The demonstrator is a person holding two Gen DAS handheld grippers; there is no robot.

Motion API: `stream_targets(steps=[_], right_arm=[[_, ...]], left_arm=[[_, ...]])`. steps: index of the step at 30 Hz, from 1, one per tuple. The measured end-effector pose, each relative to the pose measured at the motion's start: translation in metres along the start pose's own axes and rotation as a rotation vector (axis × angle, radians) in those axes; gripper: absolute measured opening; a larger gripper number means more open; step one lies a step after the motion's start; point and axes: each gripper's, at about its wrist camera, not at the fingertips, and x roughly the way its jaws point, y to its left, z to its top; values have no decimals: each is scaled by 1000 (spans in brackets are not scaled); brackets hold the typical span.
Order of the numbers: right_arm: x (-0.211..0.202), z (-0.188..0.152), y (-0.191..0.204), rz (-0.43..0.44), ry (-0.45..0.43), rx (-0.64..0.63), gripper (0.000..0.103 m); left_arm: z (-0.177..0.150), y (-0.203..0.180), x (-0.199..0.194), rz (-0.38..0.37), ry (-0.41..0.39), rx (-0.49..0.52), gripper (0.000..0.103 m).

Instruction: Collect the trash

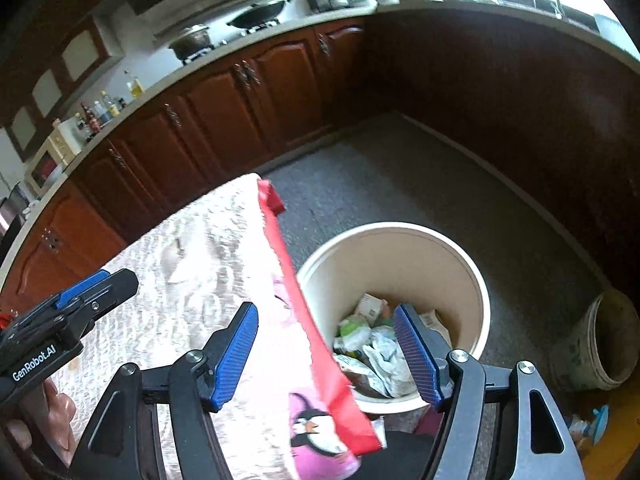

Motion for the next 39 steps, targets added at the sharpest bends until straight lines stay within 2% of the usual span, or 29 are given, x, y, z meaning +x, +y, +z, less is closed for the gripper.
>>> stream_targets(steps=[7,13,19,24,31,39], right_arm=[[-22,-3,23,-3,-61,-49,70],[-42,-4,27,-23,-96,-60,71],[-73,-3,32,-51,-171,-64,73],[-98,-2,33,-73,-237,-72,77],[-130,-4,36,-98,-321,-79,86],[-148,-2,42,-102,-372,-90,89]], left_arm=[[-2,0,-28,28,-71,26,57],[-2,-4,-50,29,-128,43,58],[-3,-8,-77,31,-202,54,58],[-3,-11,-98,-3,-260,41,74],[-4,-13,-118,-15,-295,37,74],[-9,-17,-133,-4,-324,43,74]])
